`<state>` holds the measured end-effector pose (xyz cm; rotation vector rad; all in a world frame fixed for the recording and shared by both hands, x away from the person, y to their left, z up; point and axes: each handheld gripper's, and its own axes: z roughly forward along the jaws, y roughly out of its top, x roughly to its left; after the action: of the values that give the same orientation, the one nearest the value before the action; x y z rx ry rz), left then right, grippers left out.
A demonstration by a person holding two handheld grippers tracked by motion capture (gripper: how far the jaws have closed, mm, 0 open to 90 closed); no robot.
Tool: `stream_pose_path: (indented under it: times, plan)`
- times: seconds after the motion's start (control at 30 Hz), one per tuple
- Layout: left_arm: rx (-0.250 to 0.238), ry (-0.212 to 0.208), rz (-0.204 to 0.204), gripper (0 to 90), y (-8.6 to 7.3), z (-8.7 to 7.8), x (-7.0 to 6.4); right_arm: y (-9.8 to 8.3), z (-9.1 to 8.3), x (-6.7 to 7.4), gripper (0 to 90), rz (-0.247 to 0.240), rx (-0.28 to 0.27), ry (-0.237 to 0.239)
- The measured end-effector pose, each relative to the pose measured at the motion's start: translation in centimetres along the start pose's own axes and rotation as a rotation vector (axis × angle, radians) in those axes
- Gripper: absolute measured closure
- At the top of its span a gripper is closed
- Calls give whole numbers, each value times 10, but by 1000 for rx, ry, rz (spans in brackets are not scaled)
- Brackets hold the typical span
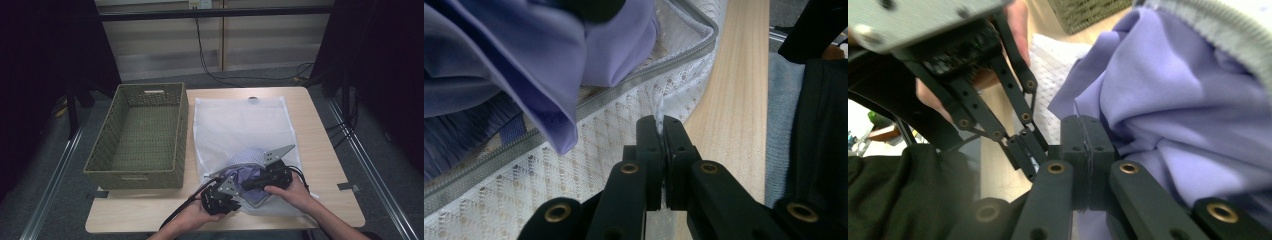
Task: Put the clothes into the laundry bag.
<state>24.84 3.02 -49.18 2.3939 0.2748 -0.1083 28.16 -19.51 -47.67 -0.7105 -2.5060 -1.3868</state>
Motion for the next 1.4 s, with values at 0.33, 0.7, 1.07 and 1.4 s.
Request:
stream_pose_path:
  times: [0.33, 0.7, 1.07, 1.4]
  plan:
    - [-3, -12, 8, 881, 0, 1, 0, -6, 20, -16, 900, 40, 75, -44]
    - [36, -18, 24, 881, 2, -1, -1, -7, 21, -32, 900, 68, 70, -94]
    - [16, -14, 53, 882, 2, 2, -4, -2, 22, -44, 900, 85, 45, -127]
    - [28, -39, 54, 883, 3, 1, -3, 7, 26, -53, 900, 84, 46, -140]
